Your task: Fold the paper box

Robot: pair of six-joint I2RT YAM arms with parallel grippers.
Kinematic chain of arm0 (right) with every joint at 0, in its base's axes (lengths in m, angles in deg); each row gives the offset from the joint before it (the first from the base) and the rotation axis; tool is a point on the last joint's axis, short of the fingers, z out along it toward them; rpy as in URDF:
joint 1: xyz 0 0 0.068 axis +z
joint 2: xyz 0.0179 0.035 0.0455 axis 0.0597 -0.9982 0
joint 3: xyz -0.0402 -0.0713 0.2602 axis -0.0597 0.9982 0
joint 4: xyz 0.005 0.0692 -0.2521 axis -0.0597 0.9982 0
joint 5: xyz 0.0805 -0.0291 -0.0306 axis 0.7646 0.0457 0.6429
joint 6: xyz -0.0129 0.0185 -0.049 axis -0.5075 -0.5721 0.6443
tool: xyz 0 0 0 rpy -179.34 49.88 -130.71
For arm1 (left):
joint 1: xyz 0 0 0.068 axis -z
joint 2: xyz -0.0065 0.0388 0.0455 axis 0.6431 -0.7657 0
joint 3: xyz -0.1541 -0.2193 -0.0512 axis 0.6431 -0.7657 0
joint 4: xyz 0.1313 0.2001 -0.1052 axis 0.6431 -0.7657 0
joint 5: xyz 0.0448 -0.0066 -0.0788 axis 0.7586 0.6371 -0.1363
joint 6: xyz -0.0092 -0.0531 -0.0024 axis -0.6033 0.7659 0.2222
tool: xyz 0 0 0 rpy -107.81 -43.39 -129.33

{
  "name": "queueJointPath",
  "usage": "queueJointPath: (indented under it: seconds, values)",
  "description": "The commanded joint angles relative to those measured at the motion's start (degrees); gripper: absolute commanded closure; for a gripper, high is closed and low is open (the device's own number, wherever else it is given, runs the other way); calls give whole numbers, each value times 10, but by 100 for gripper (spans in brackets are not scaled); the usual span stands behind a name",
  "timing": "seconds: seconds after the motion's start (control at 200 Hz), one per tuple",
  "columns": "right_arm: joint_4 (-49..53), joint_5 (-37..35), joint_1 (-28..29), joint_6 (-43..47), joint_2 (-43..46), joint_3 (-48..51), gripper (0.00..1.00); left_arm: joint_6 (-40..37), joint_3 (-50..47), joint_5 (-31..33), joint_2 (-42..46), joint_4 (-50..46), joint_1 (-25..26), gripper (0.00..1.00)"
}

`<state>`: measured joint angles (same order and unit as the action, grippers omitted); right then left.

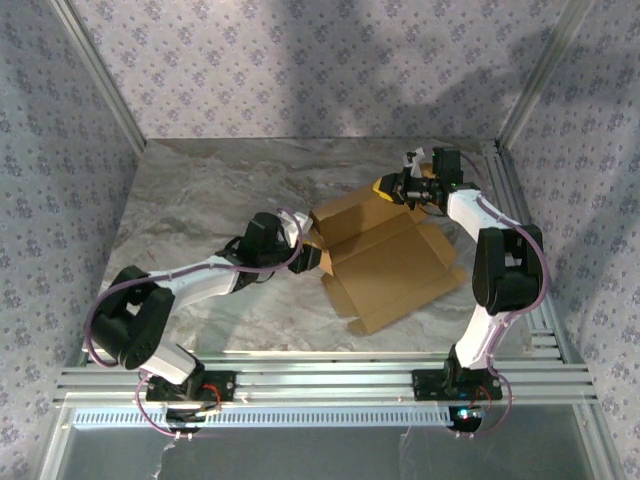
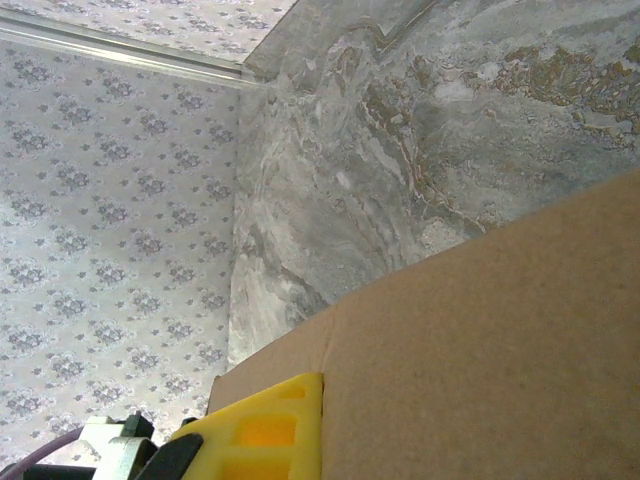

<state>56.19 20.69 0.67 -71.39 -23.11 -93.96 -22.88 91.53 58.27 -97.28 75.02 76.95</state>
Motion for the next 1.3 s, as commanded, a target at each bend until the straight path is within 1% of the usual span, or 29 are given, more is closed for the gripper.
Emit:
queueJointPath:
  seconds: [0.0, 0.145, 0.325, 0.605, 0.76, 0.954, 1.139, 1.224, 1.294]
  values:
    - [13, 10, 0, 16, -10, -17, 100, -16, 28, 6, -16, 6, 6, 50]
    - [17, 10, 1, 16, -9, -18, 100, -15, 42, 25, -31, 8, 12, 52]
    - [20, 9, 2, 16, -9, -19, 100, -17, 61, 56, -42, 6, 35, 53]
    - [13, 3, 3, 16, -5, -13, 100, 13, 68, 170, -60, 2, 60, 56]
    - [7, 1, 5, 16, 0, -4, 100, 22, 88, 229, -76, -15, 80, 55]
    - [3, 1, 5, 13, 5, 2, 100, 33, 98, 267, -88, -19, 90, 54]
    - [1, -6, 4, 7, 10, 7, 100, 63, 100, 313, -94, -22, 98, 54]
    - [-16, -7, 6, -6, 14, 15, 100, 81, 99, 341, -97, -22, 104, 54]
    - [-28, -8, 6, -16, 17, 23, 100, 88, 99, 352, -104, -18, 107, 55]
